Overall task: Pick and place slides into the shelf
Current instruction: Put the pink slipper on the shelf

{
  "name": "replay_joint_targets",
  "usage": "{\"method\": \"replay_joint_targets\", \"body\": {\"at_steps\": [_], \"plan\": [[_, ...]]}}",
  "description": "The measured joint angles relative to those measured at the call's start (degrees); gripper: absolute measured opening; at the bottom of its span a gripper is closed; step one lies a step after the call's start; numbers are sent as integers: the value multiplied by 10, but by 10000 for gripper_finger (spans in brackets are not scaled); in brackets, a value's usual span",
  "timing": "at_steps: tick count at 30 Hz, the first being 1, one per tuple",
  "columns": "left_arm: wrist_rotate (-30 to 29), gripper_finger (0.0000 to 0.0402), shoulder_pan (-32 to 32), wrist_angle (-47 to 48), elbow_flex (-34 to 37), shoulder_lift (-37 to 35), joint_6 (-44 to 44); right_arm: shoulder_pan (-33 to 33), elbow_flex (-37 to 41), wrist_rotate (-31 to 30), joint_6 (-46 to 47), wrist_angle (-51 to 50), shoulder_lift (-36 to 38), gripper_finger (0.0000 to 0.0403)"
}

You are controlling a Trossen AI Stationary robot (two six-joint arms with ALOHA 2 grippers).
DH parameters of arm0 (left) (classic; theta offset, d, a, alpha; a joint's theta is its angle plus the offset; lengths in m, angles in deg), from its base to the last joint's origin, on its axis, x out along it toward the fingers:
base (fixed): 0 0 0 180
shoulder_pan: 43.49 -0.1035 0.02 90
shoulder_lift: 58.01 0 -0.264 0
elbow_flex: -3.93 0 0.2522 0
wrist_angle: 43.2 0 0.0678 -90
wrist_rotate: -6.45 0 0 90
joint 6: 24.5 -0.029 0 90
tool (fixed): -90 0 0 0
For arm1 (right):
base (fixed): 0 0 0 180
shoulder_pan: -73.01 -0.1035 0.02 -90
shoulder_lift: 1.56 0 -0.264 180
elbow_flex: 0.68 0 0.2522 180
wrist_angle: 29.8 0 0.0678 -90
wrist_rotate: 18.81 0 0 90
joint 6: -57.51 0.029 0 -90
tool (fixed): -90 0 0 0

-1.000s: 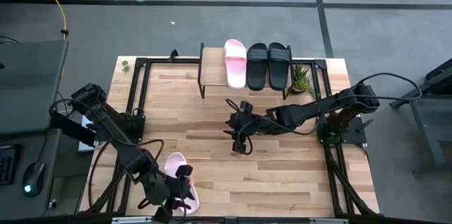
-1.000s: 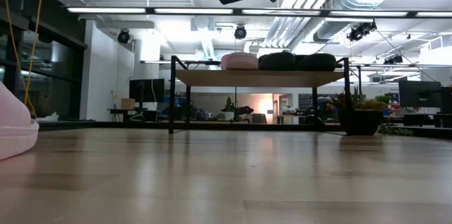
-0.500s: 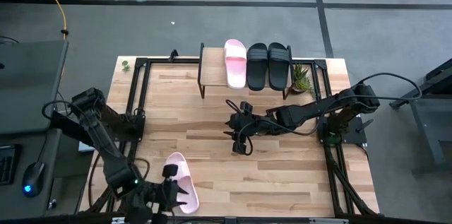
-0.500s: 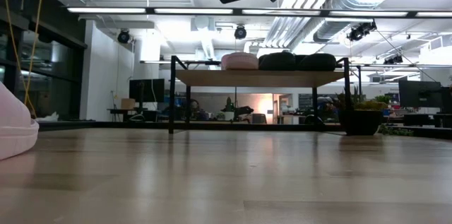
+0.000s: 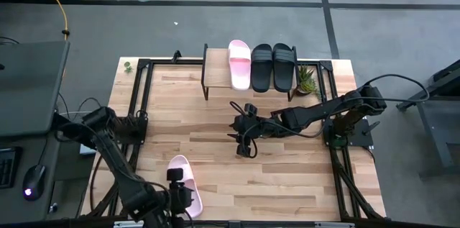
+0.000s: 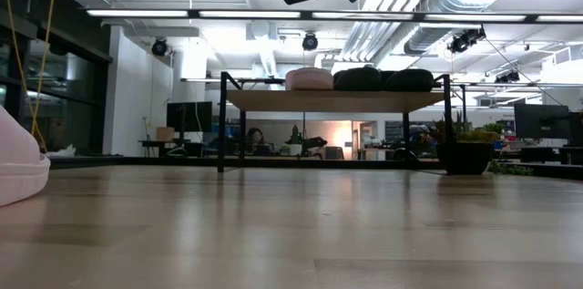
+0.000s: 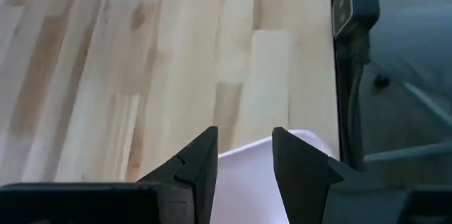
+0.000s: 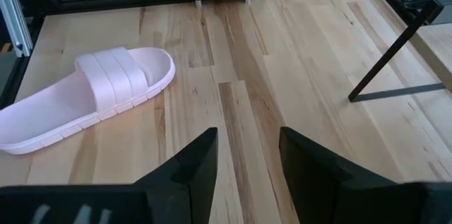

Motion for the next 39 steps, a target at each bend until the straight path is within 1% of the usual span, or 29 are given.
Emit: {"method": "replay_joint_targets", "body": {"at_steps": [6, 9, 21, 29, 33, 35, 39], "plan": [[-1, 120, 0, 50, -42, 38, 30, 0, 0, 0, 0, -3, 0, 142], [7, 120, 0, 71, -43, 48, 47, 0, 0, 1, 0, -3, 0, 142], [73, 120, 9, 186, -42, 88, 177, 0, 0, -1, 0, -1, 0, 142], [80, 120, 8, 187, -43, 87, 189, 0, 0, -2, 0, 0, 0, 142], [92, 120, 7, 160, -43, 87, 188, 0, 0, -2, 0, -1, 0, 142], [94, 120, 8, 145, -43, 87, 175, 0, 0, -2, 0, -1, 0, 142], [116, 120, 8, 107, -43, 87, 149, 0, 0, -2, 0, -1, 0, 142]]}}
